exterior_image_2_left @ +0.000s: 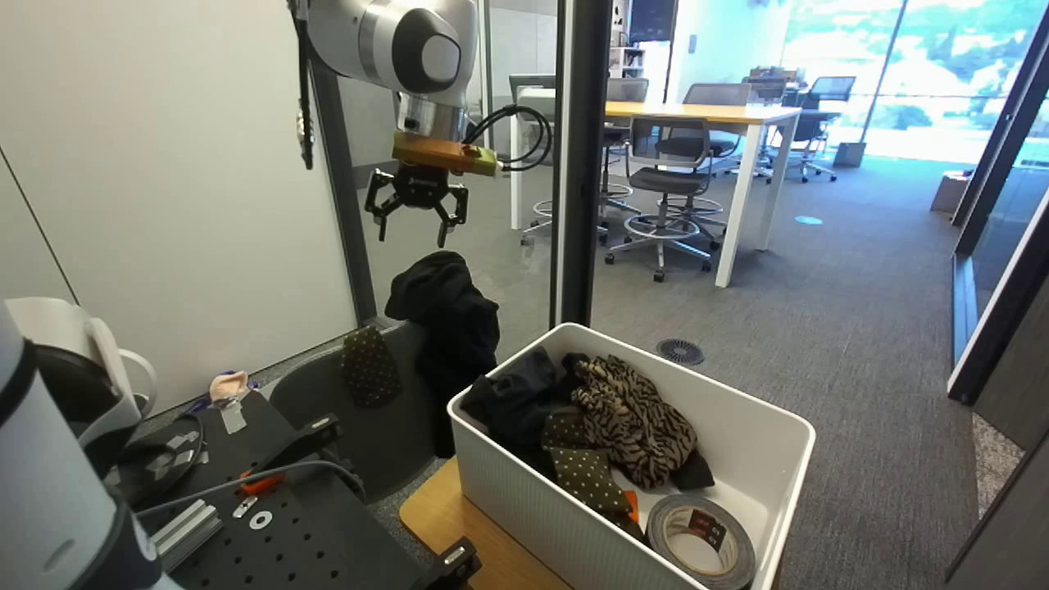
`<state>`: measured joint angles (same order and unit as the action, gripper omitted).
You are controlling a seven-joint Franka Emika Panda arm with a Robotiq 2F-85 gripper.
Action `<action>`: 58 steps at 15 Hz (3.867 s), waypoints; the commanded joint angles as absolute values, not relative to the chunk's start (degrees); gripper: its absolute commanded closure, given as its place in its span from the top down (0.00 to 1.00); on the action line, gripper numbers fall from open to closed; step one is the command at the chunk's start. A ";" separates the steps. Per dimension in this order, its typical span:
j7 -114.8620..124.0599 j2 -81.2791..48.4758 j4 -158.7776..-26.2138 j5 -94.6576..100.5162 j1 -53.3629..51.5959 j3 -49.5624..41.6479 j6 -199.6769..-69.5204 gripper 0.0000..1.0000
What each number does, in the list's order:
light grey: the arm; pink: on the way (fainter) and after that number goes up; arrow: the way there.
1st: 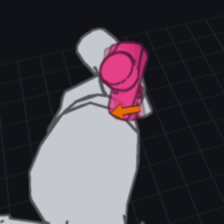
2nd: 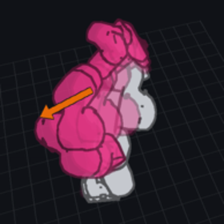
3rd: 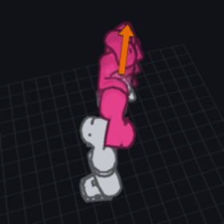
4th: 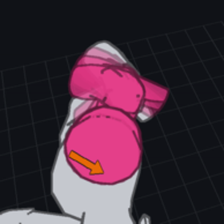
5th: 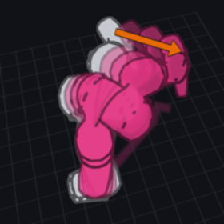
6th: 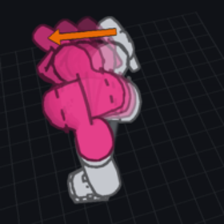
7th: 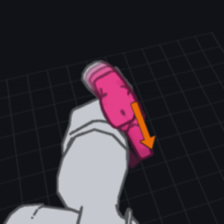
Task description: Remove the sock from the backrest of the grey chair and put it in the white storage bin
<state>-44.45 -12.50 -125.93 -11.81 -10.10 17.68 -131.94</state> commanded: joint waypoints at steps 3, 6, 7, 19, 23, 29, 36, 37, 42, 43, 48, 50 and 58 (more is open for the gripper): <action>-46.29 -15.39 -124.76 -14.12 -10.24 19.16 -127.50 1.00; -48.36 -16.73 -126.54 -13.11 -10.24 19.59 -129.68 1.00; -48.27 -17.54 -126.71 -12.72 -10.44 19.59 -130.35 1.00; -34.90 -29.71 -123.86 -1.89 -17.87 20.31 -133.56 1.00; -32.33 -31.49 -123.52 -1.29 -17.62 20.89 -138.19 1.00; -31.27 -32.71 -123.94 0.18 -16.84 20.64 -145.71 1.00; -30.30 -33.35 -125.25 5.67 -16.83 19.89 -147.31 1.00; -30.16 -33.36 -125.31 6.35 -16.79 19.90 -147.32 1.00; -29.17 -33.60 -125.31 8.67 -16.85 19.71 -147.39 1.00; -29.01 -33.66 -125.31 8.97 -16.83 19.71 -147.39 1.00; -28.97 -33.84 -125.33 11.07 -16.70 19.01 -147.53 0.66; -28.95 -34.00 -125.42 11.62 -16.60 18.71 -147.48 0.49; -29.01 -34.21 -125.73 13.30 -16.58 18.26 -147.31 0.06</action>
